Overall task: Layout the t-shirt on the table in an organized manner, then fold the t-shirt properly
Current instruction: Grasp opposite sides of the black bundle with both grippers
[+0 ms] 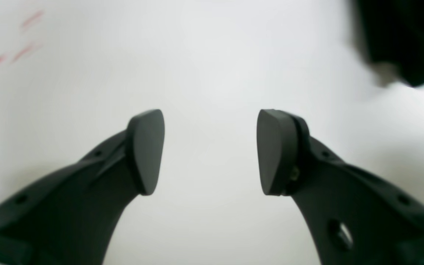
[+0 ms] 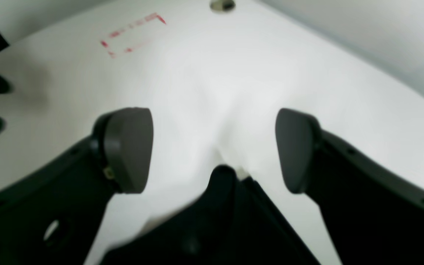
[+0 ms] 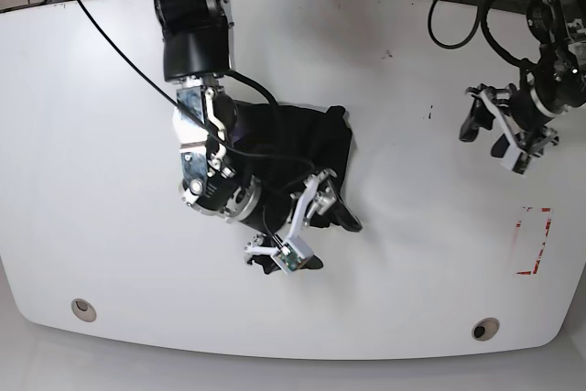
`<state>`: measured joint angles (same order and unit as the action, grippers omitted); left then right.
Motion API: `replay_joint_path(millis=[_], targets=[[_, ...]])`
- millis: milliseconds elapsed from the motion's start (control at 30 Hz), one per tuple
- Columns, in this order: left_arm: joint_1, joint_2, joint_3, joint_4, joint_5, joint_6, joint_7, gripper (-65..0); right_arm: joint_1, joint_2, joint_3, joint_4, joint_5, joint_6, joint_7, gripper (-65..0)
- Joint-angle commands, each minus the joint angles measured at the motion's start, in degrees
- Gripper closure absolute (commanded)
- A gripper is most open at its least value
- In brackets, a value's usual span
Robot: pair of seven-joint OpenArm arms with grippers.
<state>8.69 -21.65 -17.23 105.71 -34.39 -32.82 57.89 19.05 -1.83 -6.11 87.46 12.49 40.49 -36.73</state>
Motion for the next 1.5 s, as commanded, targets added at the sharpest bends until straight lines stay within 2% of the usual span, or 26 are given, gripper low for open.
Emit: replay_joint_path(millis=[0, 100, 233, 333, 433, 633, 867, 1033, 1267, 1467], targets=[[-2.8, 0.7, 4.8, 2.6, -1.3, 0.1, -3.1, -37.2, -0.6, 2.8, 0.4, 3.7, 0.1, -0.5, -1.1, -49.1], [-4.8, 1.8, 10.1, 3.3, -1.3, 0.2, -4.4, -37.2, -3.2, 5.6, 2.5, 5.7, 0.6, -0.5, -2.4, -44.1], [-9.0, 5.3, 17.0, 3.1, -1.1, 0.2, -4.6, -37.2, -5.6, 7.5, 7.1, 5.6, 0.3, -0.5, -2.4, -27.1], [-10.1, 8.2, 21.6, 3.1, 1.4, 0.2, -4.6, -37.2, -6.5, 8.6, 9.9, 4.1, 0.5, -0.5, -2.4, -14.6], [-10.7, 11.7, 26.1, 2.7, 6.1, 0.2, -4.6, -37.2, -6.3, 10.4, 11.3, 1.7, 0.6, -0.5, -2.3, -7.9], [-11.0, 18.3, 35.6, 0.4, 17.3, 0.1, -4.7, -37.2, -4.9, 12.2, 11.6, -3.6, 0.6, -0.5, -0.4, -9.8], [-11.3, 22.0, 37.6, -6.0, 22.0, -0.1, -4.7, -37.2, -3.3, 12.1, 11.2, -9.3, 0.1, -0.5, 3.1, -10.1], [-13.2, 21.8, 37.5, -9.3, 21.9, -0.1, -4.7, -37.2, -1.2, 12.0, 11.1, -15.8, 0.1, -0.5, 7.8, -10.1], [-14.2, 18.6, 37.4, -12.7, 21.8, -0.1, -5.4, -37.2, 1.6, 12.0, 11.1, -26.5, 0.0, -0.5, 15.1, -10.0], [-16.5, 15.5, 37.3, -16.1, 21.8, -0.1, -7.8, -37.2, 0.6, 12.8, 11.2, -28.7, 0.1, -0.5, 17.0, -9.7]])
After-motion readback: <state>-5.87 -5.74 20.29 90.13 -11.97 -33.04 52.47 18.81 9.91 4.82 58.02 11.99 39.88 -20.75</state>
